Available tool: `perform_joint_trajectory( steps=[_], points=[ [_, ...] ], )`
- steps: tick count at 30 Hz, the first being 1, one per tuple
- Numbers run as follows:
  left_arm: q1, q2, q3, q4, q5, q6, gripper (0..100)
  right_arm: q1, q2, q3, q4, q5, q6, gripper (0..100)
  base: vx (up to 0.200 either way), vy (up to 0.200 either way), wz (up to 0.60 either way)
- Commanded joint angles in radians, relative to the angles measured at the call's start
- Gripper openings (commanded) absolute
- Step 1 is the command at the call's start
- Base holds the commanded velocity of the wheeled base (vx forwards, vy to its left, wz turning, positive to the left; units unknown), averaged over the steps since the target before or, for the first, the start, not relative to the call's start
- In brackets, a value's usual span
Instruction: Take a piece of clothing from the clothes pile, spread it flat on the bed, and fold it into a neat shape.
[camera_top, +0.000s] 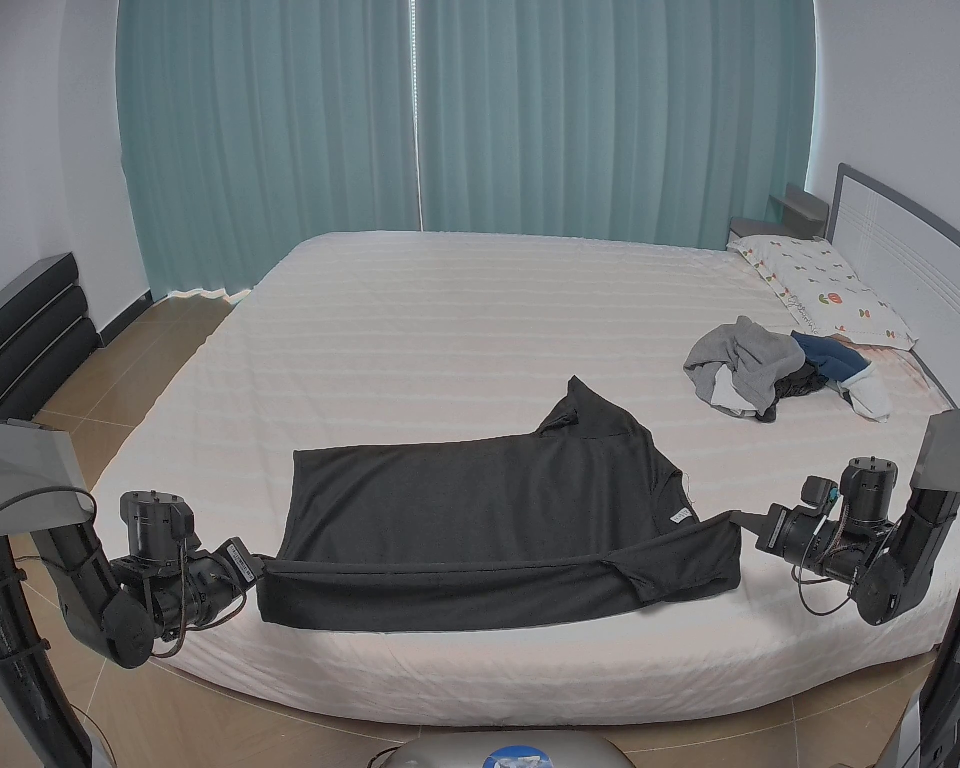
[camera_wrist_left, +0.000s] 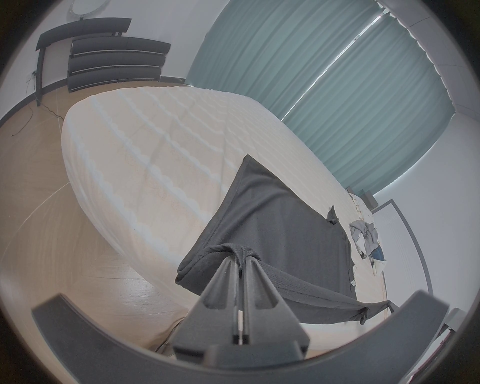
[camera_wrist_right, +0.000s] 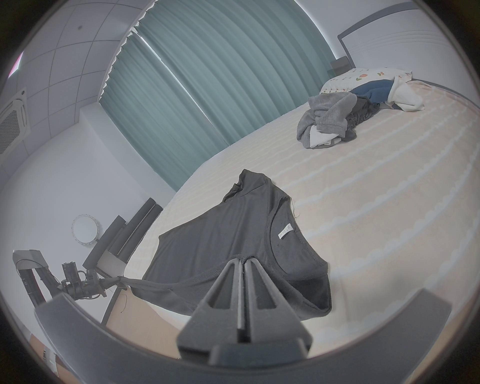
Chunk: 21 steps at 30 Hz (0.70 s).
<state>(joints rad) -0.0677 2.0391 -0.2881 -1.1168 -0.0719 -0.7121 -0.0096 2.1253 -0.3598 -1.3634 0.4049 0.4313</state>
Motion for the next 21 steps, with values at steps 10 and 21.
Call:
perform_joint_trajectory(
  steps=[10,21],
  points=[
    [-0.003,0.145,-0.137,0.0,0.015,-0.035,0,0.005,0.185,-0.153,0.0,-0.003,-0.002,0,0.0,0.0,0.0],
    [-0.003,0.253,-0.233,0.0,0.018,-0.036,0,0.03,0.329,-0.243,-0.068,-0.034,-0.002,0,0.0,0.0,0.0]
  ],
)
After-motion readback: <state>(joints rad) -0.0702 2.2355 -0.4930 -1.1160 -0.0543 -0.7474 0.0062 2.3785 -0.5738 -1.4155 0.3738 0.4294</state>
